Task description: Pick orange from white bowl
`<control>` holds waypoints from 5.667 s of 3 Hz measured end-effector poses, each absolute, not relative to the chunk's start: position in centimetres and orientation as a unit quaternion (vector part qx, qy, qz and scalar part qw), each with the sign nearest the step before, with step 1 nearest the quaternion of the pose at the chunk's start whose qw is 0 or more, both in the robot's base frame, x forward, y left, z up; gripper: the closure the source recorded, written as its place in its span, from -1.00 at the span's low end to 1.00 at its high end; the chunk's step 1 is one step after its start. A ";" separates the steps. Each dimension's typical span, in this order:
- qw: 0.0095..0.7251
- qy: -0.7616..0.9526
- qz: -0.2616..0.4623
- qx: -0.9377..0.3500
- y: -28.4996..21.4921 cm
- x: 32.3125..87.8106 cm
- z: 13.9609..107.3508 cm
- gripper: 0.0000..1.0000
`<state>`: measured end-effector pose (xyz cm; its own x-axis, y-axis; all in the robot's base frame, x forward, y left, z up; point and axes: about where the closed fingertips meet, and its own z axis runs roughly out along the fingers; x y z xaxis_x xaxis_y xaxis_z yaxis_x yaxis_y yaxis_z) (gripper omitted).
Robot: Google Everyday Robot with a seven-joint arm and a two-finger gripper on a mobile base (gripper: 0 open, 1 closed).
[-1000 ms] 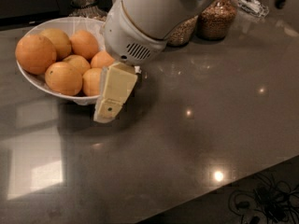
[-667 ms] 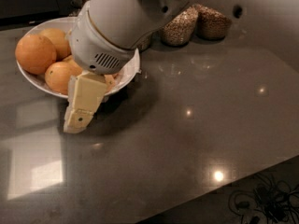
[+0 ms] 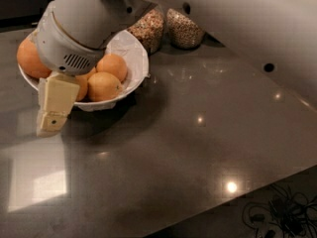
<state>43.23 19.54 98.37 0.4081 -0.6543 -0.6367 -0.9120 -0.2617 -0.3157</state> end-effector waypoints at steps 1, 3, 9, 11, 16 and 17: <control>0.323 0.508 0.179 -0.779 20.3 46.5 97.4 -1.00; 0.317 0.525 0.160 -0.773 19.5 50.7 96.2 -1.00; 0.390 0.478 0.181 -0.766 22.0 55.2 98.2 -0.70; 0.383 0.463 0.209 -0.772 23.9 56.1 97.5 -0.62; 0.352 0.438 0.266 -0.783 28.3 56.9 95.2 0.32; 0.352 0.438 0.266 -0.783 28.3 56.9 95.2 0.78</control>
Offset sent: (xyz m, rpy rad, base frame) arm 0.1236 -0.0117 -0.0365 -0.1017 -0.0286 -0.0916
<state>56.92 28.32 95.23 0.4746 -0.4992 -0.7249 -0.8737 -0.3673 -0.3191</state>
